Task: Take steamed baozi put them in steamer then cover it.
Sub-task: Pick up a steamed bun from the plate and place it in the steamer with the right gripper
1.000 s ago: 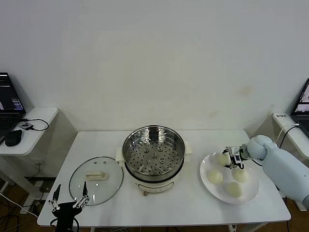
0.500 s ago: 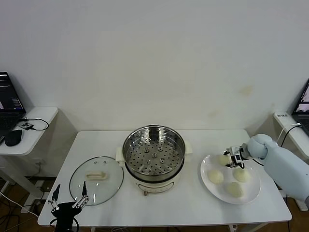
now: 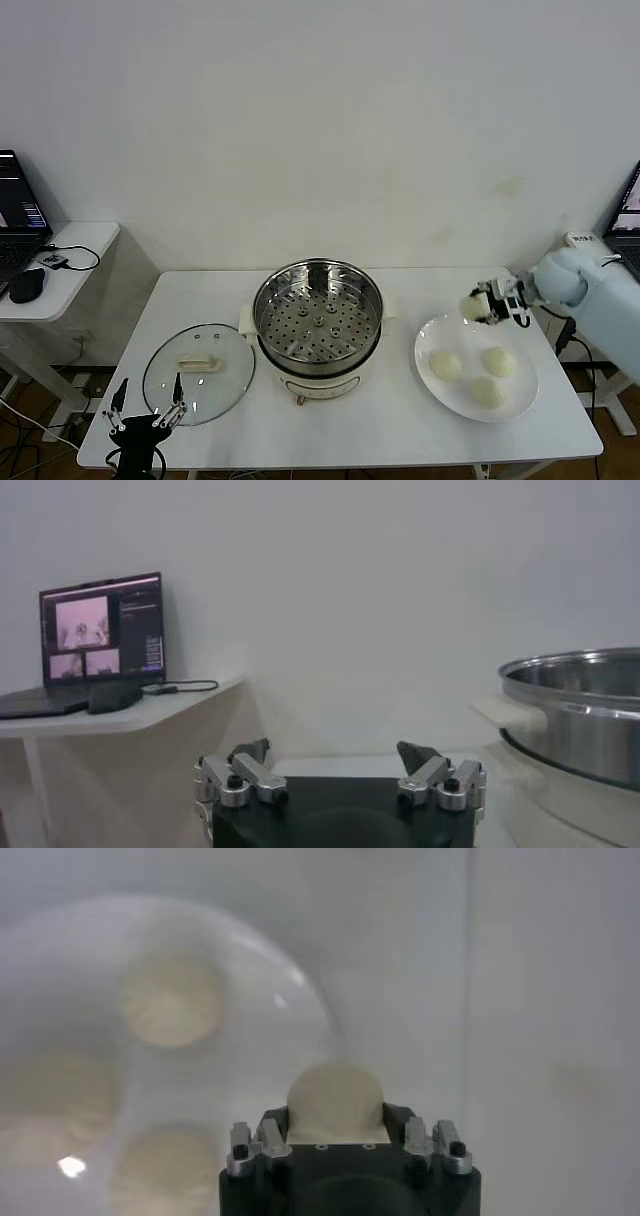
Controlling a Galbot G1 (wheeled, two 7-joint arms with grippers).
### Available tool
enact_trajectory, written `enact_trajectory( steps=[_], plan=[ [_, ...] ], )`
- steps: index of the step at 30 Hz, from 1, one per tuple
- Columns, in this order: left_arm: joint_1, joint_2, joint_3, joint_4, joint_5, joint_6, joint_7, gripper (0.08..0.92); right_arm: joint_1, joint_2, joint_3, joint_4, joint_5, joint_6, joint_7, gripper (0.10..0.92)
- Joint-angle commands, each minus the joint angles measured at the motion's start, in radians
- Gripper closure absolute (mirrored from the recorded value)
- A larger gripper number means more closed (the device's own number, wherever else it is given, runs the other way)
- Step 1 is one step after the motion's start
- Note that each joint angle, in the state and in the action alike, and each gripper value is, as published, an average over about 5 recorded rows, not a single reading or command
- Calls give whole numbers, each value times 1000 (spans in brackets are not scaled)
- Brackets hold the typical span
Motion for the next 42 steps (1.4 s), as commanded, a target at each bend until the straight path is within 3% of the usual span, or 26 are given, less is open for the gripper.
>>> enact_trajectory(
  steps=[1, 14, 25, 31, 42],
  plan=[
    [-6, 7, 3, 2, -4, -1, 0, 177, 499, 98, -377, 131, 289, -5, 30, 423],
    [-17, 18, -13, 16, -19, -10, 0, 177, 620, 450, -588, 22, 335, 127, 94, 423],
    [-15, 7, -29, 24, -18, -17, -1, 177, 531, 653, -639, -139, 111, 330, 82, 428],
    [-19, -1, -30, 31, -17, -20, -2, 177, 486, 698, -648, -207, -56, 444, 97, 428],
    [-11, -4, -33, 32, -13, -33, -5, 177, 426, 736, -629, -285, -209, 521, 134, 423]
  ],
)
